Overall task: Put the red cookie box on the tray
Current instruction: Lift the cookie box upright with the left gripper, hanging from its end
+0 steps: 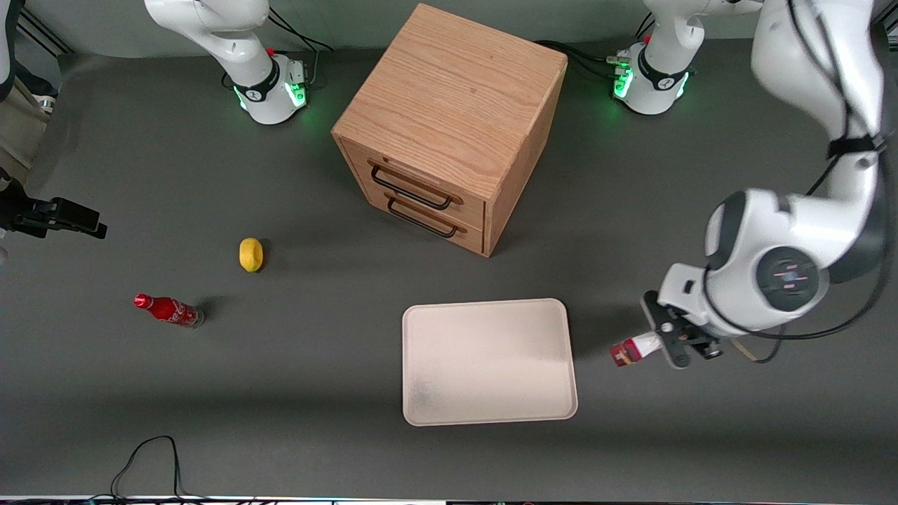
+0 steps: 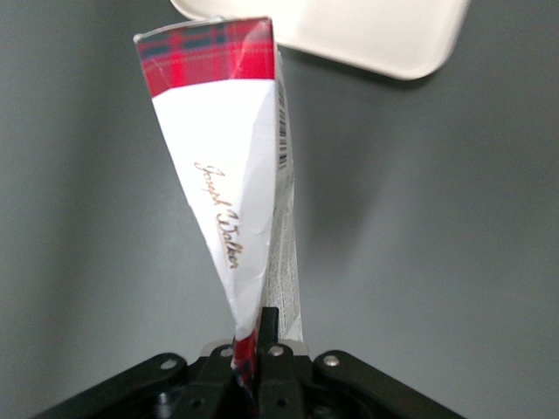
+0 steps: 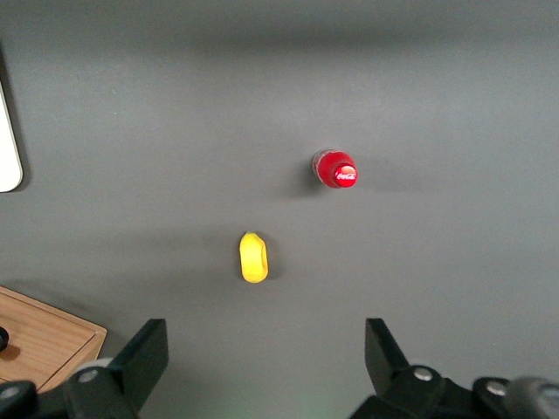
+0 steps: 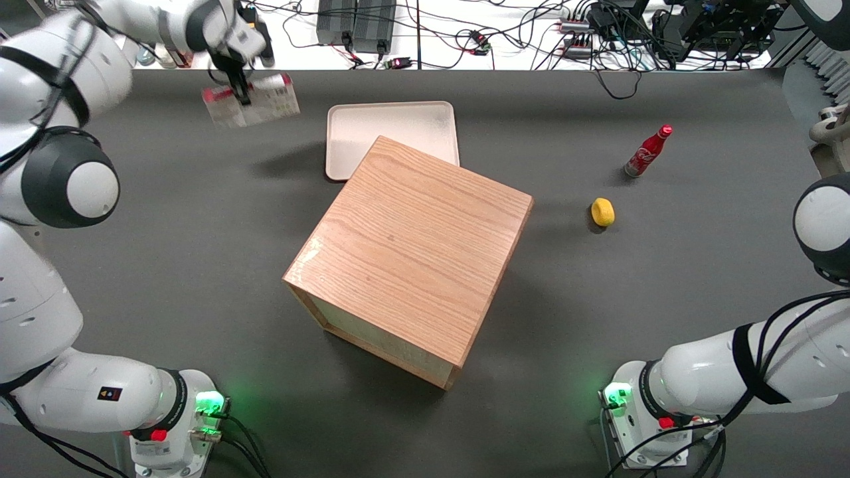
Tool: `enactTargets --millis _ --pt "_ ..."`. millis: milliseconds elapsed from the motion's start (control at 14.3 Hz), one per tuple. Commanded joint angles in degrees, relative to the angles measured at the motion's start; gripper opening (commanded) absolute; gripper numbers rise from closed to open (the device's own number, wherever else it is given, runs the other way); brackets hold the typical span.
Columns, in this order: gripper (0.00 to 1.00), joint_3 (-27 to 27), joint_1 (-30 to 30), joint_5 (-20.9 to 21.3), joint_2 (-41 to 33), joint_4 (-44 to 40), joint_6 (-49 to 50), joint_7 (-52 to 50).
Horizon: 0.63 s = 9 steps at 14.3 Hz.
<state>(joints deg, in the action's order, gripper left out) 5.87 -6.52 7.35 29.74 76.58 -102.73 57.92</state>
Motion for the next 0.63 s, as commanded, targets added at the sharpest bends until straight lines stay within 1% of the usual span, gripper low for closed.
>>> enactTargets --millis 0,209,279,349,419,558 --pt "0.0 0.3 0.3 -2.6 0.7 -12.6 14.3 2.5" --pt "0.0 0.3 0.7 -3.7 0.6 -19.5 23.1 2.5" --pt "0.0 0.3 0.7 -4.1 0.6 -20.5 24.1 2.0" --pt "0.0 0.1 0.8 -5.5 0.6 -20.8 24.2 1.3" --pt "0.0 0.0 0.7 -6.2 0.6 -20.8 23.8 -1.3" --pt "0.0 0.5 0.5 -6.8 0.5 -20.8 23.4 -10.6"
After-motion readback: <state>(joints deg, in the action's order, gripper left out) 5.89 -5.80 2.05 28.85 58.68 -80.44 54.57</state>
